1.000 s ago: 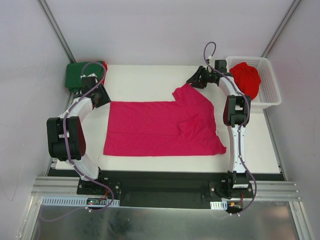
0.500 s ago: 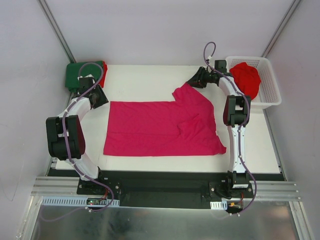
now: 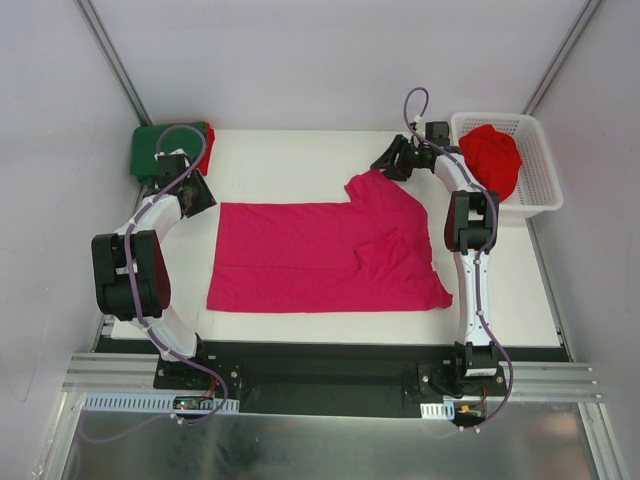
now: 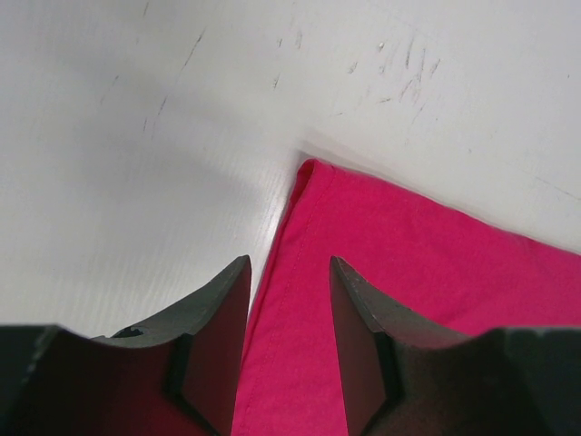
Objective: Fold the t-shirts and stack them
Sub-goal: Grap the side of the flattened tshirt furthest away from the robot with both arms
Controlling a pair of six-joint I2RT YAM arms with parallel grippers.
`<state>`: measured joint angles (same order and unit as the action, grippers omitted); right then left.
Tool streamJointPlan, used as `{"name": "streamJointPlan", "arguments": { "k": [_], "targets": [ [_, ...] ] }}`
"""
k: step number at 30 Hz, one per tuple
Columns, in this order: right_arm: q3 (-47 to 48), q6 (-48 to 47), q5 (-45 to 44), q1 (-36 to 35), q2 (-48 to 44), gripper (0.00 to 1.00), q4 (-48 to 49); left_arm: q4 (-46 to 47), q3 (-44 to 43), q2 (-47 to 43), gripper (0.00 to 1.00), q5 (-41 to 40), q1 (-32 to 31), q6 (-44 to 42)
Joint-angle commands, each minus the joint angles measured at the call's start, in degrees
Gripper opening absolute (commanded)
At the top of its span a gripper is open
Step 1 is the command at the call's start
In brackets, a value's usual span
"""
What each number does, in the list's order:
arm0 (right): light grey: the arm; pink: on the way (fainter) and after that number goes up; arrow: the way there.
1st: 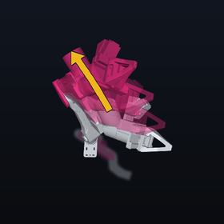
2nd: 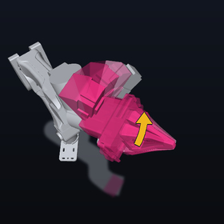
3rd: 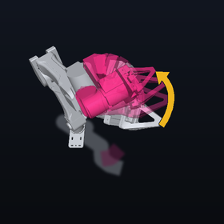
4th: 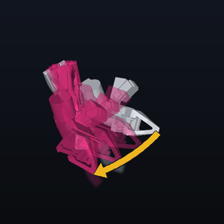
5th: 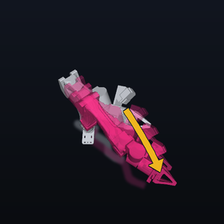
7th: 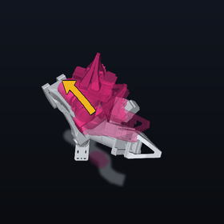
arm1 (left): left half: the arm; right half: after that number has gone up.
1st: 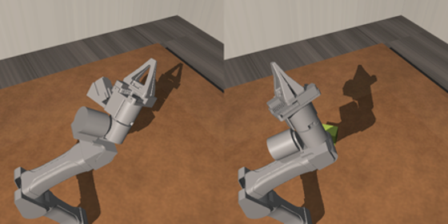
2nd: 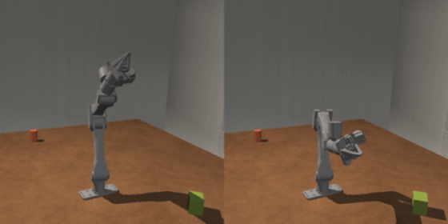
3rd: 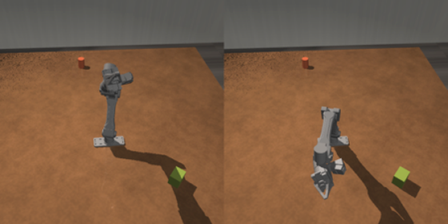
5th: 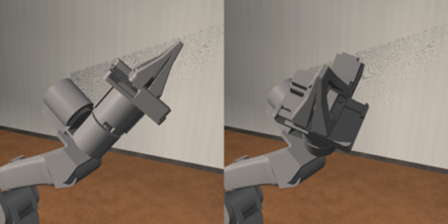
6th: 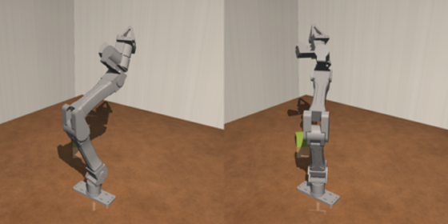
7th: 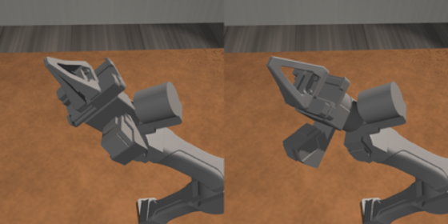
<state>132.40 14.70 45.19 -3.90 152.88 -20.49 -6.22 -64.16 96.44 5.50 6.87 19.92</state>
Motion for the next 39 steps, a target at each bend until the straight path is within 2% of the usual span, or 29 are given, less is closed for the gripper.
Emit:
{"name": "streamJointPlan", "arguments": {
  "k": [1,9,10,14,16,19,27,32,39],
  "targets": [
    [0.49,0.94,-5.54,-0.14,0.4,0.56,-1.57,1.47,-1.67,0.15,0.4,0.22,0.68,-0.68],
    [0.67,1.12,-6.08,-0.23,0.75,0.55,-2.62,1.39,-1.84,0.24,0.39,0.48,0.77,-0.59],
    [0.67,1.03,-5.73,-0.23,0.84,0.52,-2.71,1.47,-1.84,0.32,0.39,0.57,0.77,-0.59],
    [0.4,0.86,-4.85,-0.23,0.67,0.23,-2.8,1.47,-1.84,0.32,0.38,0.57,0.95,-0.67],
    [0.23,0.77,-4.76,-0.23,0.75,0.12,-2.8,1.47,-1.76,0.32,0.38,0.65,1.12,-0.59],
    [0.23,0.77,-4.5,-0.23,0.67,0.01,-2.63,1.47,-1.76,0.41,0.4,0.48,1.21,-0.94],
    [0.14,0.68,-4.32,-0.23,0.58,0.01,-2.71,1.03,-5.0,4.62,0.59,1.09,1.3,-3.05],
    [-0.12,0.68,-4.15,-0.05,0.58,0.01,-2.62,0.68,-8.61,8.84,0.59,2.32,1.3,-3.4],
    [-0.3,0.94,-3.97,0.03,0.58,0.01,-2.27,0.51,-12.56,13.94,0.46,4.87,1.3,-2.52]
  ]
}}
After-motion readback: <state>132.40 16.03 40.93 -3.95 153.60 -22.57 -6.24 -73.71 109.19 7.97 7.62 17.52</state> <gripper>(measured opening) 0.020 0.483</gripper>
